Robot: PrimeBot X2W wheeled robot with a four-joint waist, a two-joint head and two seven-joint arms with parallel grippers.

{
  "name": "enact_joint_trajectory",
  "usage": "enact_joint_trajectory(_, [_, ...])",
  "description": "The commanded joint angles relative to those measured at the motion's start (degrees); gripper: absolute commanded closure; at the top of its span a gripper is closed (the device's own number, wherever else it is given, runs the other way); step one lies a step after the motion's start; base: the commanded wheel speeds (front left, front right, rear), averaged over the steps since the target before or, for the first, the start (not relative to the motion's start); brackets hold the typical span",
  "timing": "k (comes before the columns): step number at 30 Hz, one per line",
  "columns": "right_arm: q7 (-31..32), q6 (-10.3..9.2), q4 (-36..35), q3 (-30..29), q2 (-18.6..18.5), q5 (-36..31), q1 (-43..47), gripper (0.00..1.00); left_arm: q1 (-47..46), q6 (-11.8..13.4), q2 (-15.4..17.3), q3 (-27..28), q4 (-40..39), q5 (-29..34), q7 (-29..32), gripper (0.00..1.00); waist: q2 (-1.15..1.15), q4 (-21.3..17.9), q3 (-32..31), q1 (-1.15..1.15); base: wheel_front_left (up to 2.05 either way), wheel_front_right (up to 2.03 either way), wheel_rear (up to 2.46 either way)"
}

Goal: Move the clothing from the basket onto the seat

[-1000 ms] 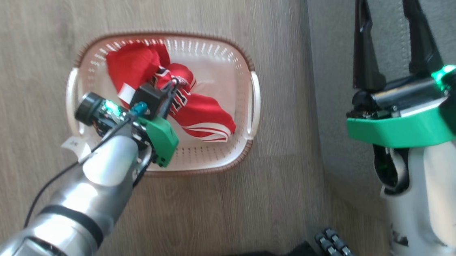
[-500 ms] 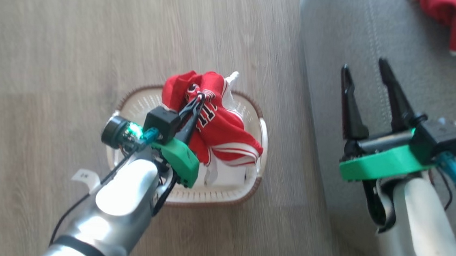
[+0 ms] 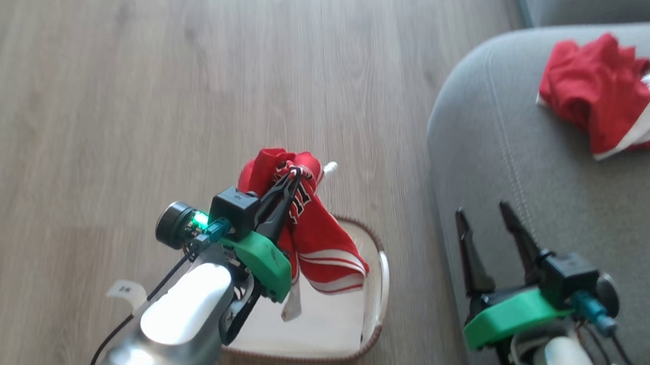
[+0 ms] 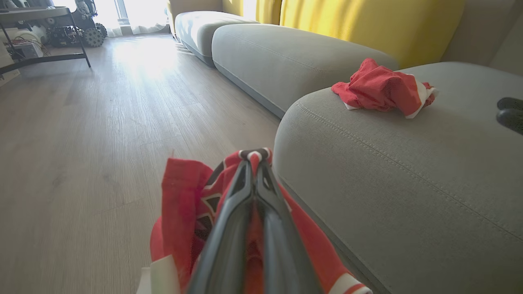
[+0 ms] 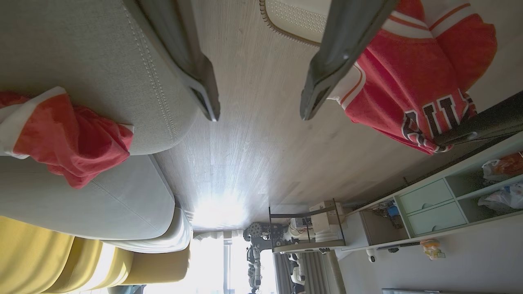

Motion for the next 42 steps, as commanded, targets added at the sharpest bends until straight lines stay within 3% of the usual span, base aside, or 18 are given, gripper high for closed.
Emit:
enact_joint_trajectory(1, [-0.37,-0.02,-1.36,1.81,0.24,0.31,-0.11,0.00,-0.96,0.31,1.19,1.50,-2.25,-0.42,0.02,1.00,0.00,1.24,-4.73,0.00,0.00,0.00,0.00])
enact_joint_trajectory(14, [-0.37,-0.02,0.89,6.26,0.24,1.35,3.03,0.00,-4.34,-1.63,3.67,-0.67,-9.74,-0.46,8.84,1.00,0.00,1.97,-10.80,0.00,0.00,0.00,0.00])
enact_joint_trajectory(22, [-0.37,-0.02,2.49,11.27,0.24,2.53,0.60,0.00,-8.02,-2.54,3.07,-1.69,-12.43,-0.83,12.30,1.00,0.00,1.90,-12.05,0.00,0.00,0.00,0.00])
enact_joint_trajectory(35, [-0.37,-0.02,11.72,20.86,0.24,4.35,-9.36,0.00,-9.96,-2.55,1.33,-3.91,-15.07,-1.75,12.82,1.00,0.00,3.65,-12.92,0.00,0.00,0.00,0.00])
enact_joint_trajectory(42, [-0.37,-0.02,15.76,22.34,0.24,5.30,-13.66,0.00,-9.35,-2.49,0.81,-5.42,-16.40,-2.89,12.82,1.00,0.00,5.20,-13.04,0.00,0.00,0.00,0.00])
